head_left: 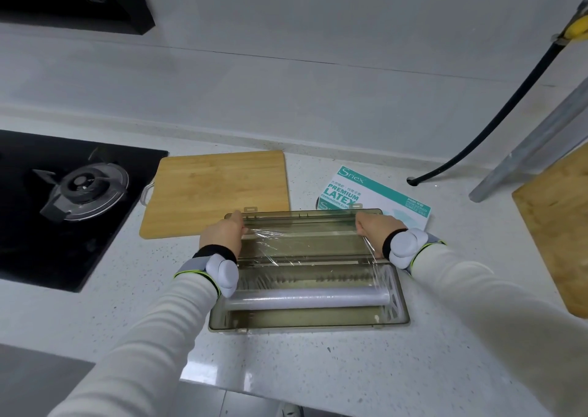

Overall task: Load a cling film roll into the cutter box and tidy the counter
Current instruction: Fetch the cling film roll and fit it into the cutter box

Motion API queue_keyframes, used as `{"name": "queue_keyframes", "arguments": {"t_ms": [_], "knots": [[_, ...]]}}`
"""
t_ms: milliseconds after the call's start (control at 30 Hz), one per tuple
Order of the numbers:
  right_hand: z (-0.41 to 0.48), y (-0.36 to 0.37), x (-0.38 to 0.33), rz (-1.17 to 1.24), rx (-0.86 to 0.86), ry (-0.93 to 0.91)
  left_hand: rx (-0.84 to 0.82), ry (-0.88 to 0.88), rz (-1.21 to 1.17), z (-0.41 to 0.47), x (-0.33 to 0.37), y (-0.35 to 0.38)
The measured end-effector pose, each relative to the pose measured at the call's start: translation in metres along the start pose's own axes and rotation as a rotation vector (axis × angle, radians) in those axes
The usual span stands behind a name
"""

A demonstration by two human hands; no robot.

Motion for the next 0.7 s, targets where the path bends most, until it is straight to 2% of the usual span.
{"name": "queue_keyframes", "arguments": {"t_ms": [167, 333, 700], "knots": [[0.012, 0.003, 0.008, 0.037, 0.031, 0.053, -0.028, -0.005, 0.032, 0.002, 0.004, -0.001], [0.019, 0.011, 0.008, -0.068, -0.014, 0.068, -0.024, -0.005, 0.048, 0.007, 0.005, 0.001], [0.028, 0.006, 0.011, -0.187, 0.13, 0.025, -0.021, -0.014, 0.064, 0.014, 0.008, 0.009]]}}
Point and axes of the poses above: each hand's wrist, its own z-axis towards the middle knuckle, its own y-axis out of the palm, x = y × z, the point moved 9 cm from there along z, towards the middle knuckle, and after that the axes turned 13 degrees about z, right-handed, at the moved point
